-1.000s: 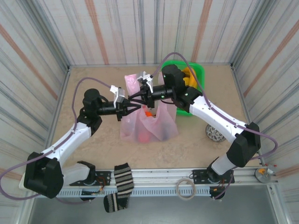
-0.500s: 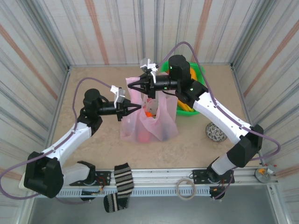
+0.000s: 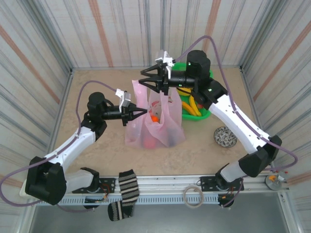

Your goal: Place the fake fruits into the plastic bag and tie a complex knot

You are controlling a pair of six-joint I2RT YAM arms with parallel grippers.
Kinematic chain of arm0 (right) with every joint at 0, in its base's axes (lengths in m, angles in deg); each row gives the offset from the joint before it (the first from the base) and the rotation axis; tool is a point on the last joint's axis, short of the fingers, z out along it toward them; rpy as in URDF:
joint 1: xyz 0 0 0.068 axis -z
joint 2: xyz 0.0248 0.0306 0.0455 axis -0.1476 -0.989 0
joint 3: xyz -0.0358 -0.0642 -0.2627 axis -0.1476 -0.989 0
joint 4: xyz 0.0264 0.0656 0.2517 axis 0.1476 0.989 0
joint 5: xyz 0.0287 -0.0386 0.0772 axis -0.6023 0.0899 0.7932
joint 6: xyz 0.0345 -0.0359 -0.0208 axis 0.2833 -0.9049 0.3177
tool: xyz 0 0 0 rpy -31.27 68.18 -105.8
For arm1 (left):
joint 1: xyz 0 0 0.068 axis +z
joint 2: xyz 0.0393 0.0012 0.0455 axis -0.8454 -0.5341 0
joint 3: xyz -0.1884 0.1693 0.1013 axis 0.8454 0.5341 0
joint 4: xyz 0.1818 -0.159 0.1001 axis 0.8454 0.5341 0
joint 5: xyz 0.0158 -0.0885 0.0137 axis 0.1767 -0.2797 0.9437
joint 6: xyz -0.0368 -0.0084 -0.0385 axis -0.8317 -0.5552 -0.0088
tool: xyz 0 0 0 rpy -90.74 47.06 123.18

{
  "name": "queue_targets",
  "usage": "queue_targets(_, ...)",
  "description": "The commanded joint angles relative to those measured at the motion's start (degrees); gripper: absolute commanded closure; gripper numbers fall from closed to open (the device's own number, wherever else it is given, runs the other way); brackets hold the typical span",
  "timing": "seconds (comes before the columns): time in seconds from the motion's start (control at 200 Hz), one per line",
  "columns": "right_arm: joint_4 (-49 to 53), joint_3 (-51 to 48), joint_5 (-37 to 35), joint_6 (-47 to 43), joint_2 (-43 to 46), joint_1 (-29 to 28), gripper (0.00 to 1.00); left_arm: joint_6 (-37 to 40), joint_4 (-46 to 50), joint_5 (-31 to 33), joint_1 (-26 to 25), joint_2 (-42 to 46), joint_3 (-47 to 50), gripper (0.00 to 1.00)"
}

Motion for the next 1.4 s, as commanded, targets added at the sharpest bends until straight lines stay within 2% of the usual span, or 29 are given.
queue_targets(0.0, 2.96, -3.91, -6.97, -1.01, 8.62, 3.43, 0.37, 1.53, -0.54, 0.02, -0.32, 0.47, -0.87, 1.00)
queue_targets(0.05, 3.46, -7.24, -8.43, -0.47, 11.64, 6.22, 0.25, 1.80, -0.25, 0.24, -0.31, 0.69, -0.87, 1.00)
queue_targets(0.135, 2.46, -14.77, -8.21, 1.31, 16.32, 11.17, 0.00, 1.89, 0.07, 0.67, -0.17, 1.00, -0.87, 1.00)
queue_targets(0.276, -4.12, -28.02, -6.76, 1.40, 20.96, 12.98, 0.01, 2.48, 1.06, 1.27, -0.15, 1.57, -1.04, 1.00)
queue_targets(0.441, -12.88, -36.45, -7.87, 3.75, 20.17, 12.54, 0.01, 2.59, 1.69, 1.30, -0.17, 1.48, -1.43, 1.00)
queue_targets(0.676, -14.61, -37.53, -8.63, -0.07, 15.49, 7.49, 0.01, 2.76, 2.49, 1.89, -0.15, 1.57, -1.58, 1.00)
queue_targets(0.816, -19.03, -39.97, -9.31, 0.06, 15.14, 6.13, 0.01, 3.02, 3.01, 2.14, -0.17, 1.49, -1.85, 1.00)
queue_targets(0.947, -18.73, -40.27, -10.97, -2.62, 16.30, 5.17, 0.01, 3.29, 3.42, 2.22, -0.15, 1.56, -1.85, 1.00)
queue_targets(1.172, -16.69, -40.31, -19.66, -9.44, 18.12, 0.33, 0.01, 3.29, 3.32, 2.70, -0.16, 1.44, -1.79, 1.00)
queue_targets(1.393, -15.27, -38.90, -26.67, -10.65, 19.52, -3.25, 0.01, 3.11, 3.32, 2.70, -0.14, 1.35, -1.90, 1.00)
